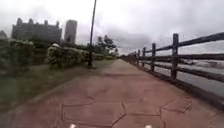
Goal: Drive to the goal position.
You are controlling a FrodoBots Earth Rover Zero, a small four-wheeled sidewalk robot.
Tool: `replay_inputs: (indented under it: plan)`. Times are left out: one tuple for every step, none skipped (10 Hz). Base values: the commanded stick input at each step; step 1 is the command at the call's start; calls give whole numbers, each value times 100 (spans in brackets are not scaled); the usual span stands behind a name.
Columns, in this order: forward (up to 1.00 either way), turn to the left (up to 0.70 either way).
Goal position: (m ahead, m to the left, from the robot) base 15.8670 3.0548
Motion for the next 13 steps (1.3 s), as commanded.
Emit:
replay_inputs:
  plan:
    - [69, -13]
    - [69, -13]
    - [69, -13]
    - [69, -13]
    - [69, -9]
    - [69, 0]
    - [69, 0]
    - [69, 0]
    - [69, 0]
    - [69, 0]
    - [69, 0]
    - [69, 0]
    - [69, 0]
